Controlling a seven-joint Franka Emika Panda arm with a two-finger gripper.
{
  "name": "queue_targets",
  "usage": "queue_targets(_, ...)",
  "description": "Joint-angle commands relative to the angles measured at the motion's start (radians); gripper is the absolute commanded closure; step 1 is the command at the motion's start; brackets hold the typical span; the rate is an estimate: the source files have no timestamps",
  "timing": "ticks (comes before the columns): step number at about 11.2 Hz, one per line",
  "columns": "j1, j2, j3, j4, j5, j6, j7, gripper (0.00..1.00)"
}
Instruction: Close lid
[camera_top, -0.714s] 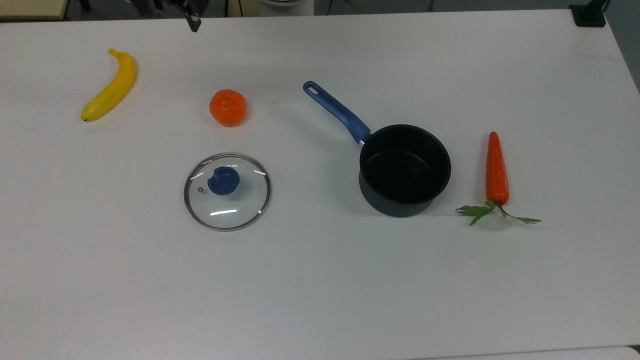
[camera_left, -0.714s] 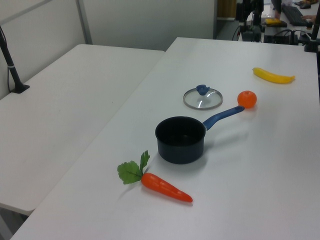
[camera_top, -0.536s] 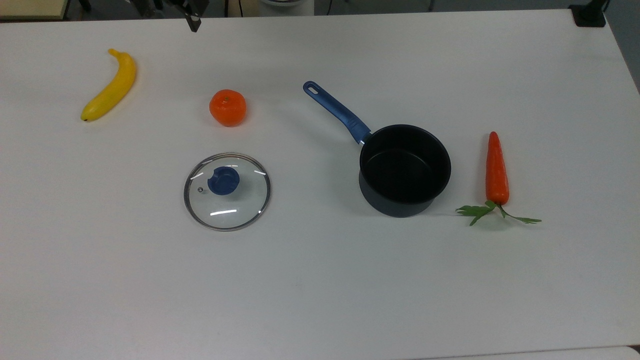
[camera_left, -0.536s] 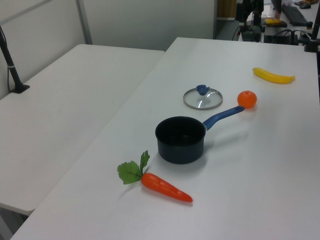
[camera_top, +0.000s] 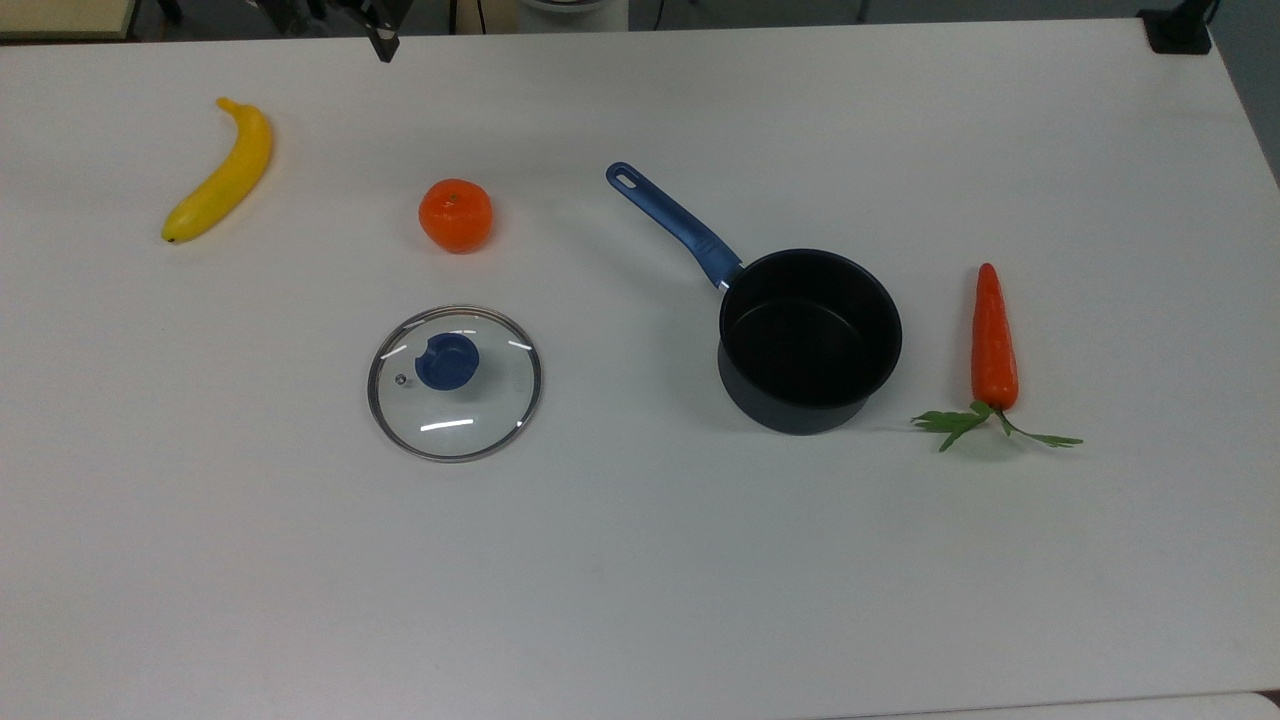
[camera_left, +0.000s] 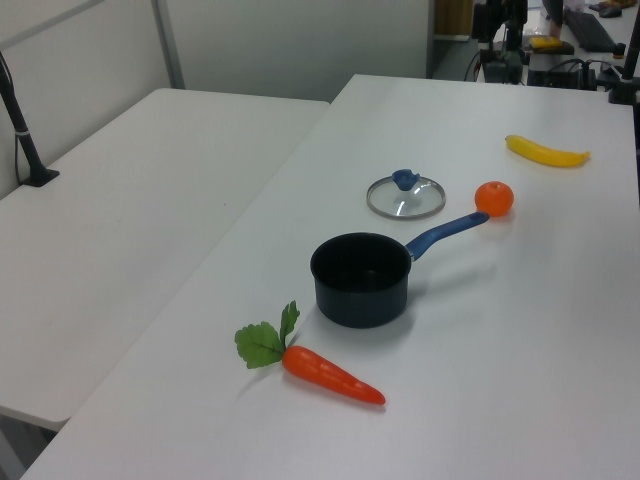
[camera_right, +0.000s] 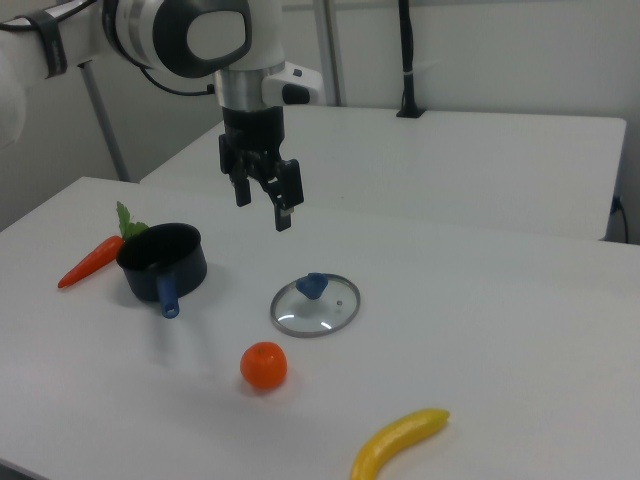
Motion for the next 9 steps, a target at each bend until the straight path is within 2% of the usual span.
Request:
queue_targets(1,0.0,-0.018,-0.011,-0.014,0.021,0.018,-0.039,0.0)
queue_targets(9,0.002,-0.015,-0.014,-0.014,0.022,0.036,-0.039,0.0)
